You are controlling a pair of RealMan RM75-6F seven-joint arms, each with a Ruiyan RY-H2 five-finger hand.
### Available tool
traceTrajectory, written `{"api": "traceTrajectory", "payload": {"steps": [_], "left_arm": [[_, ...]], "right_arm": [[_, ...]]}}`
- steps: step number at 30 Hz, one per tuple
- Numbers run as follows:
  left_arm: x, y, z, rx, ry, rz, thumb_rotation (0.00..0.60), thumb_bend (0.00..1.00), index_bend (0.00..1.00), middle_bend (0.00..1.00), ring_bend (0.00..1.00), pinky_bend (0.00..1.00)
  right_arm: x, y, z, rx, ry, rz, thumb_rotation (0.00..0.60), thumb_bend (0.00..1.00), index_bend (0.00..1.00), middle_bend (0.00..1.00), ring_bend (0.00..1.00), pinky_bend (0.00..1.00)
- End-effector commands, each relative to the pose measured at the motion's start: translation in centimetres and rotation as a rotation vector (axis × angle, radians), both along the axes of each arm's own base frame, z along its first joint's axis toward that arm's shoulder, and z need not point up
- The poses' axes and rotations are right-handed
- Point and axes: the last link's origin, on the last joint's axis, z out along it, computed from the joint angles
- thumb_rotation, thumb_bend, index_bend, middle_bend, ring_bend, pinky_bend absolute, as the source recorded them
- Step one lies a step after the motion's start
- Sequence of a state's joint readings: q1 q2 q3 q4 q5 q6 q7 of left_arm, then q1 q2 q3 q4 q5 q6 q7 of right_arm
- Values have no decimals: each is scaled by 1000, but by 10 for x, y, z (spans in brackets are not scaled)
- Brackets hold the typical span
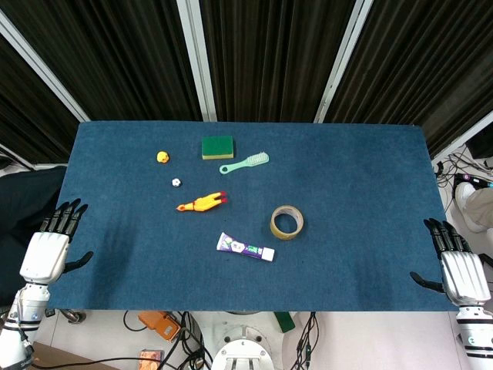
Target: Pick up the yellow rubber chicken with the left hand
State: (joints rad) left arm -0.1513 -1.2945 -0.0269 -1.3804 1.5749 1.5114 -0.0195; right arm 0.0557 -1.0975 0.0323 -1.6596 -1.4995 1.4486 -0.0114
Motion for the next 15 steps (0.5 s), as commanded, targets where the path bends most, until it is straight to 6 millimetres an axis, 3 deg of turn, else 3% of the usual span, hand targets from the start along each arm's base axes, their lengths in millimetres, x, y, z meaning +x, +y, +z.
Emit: {"api": "traceTrajectory", "payload": {"steps": [1,15], "left_arm": [[0,0,0,0,0,1,600,147,57,0,0,132],[1,0,-6,-33,-15,3,600,147,57,0,0,132]], "right_arm": [[0,0,0,0,-1,0,600,213,46,125,96,220],[0,0,0,1,-4,-2,600,213,46,125,96,220]]}}
